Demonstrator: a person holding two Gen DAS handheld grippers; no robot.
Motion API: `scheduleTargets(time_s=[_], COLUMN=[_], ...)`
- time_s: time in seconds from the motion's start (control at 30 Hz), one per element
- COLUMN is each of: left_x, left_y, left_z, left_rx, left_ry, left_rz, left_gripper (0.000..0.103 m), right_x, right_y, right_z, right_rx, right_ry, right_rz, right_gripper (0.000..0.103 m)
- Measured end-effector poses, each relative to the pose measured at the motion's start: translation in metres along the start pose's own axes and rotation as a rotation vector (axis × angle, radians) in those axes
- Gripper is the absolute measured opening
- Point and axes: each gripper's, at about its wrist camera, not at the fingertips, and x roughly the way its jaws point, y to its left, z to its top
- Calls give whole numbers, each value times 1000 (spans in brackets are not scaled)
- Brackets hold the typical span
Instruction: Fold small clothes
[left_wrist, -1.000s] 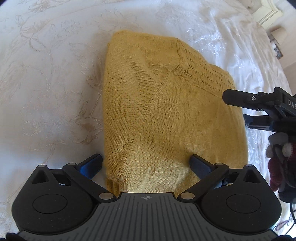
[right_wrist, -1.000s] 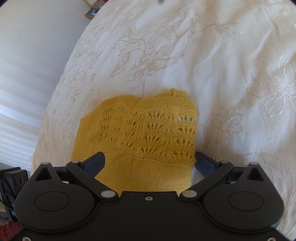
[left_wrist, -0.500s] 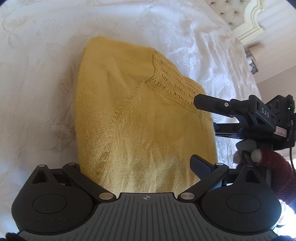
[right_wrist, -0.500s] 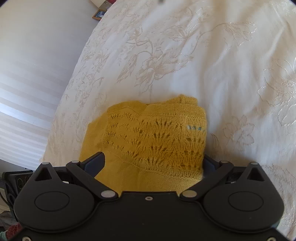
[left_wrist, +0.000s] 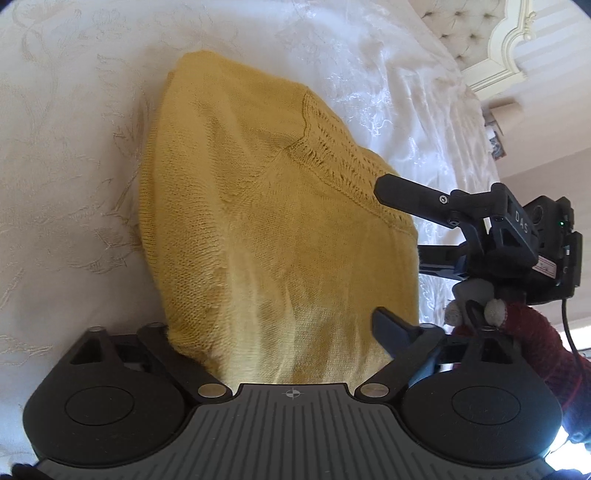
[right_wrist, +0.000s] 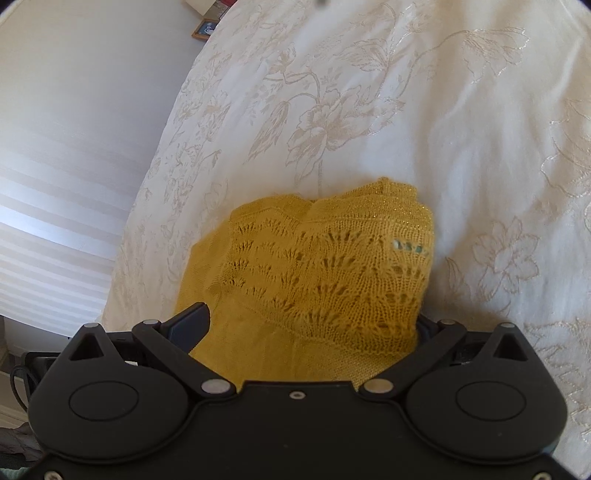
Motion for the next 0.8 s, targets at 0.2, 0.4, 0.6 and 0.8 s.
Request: scheduleTargets(time_s=[0.2, 0.4, 0.6, 0.8], left_x=[-13, -24, -28, -27], left_y=[17, -15, -58, -86], left_z=[0, -6, -41, -92], left_rx=[-42, 3, 57, 84], left_ry=[29, 28, 84, 132], left_rz=[-32, -94, -172, -188], left_gripper=[22, 22, 22, 22], right_x=[-12, -47, -100, -146], right_y=[5, 31, 43, 35], right_z=[-8, -22, -60, -105], right_rx=[-44, -54, -34, -1], right_ry=[7, -61, -69, -49], right_rz=[-89, -83, -107, -120], right_gripper=[47, 40, 40, 40])
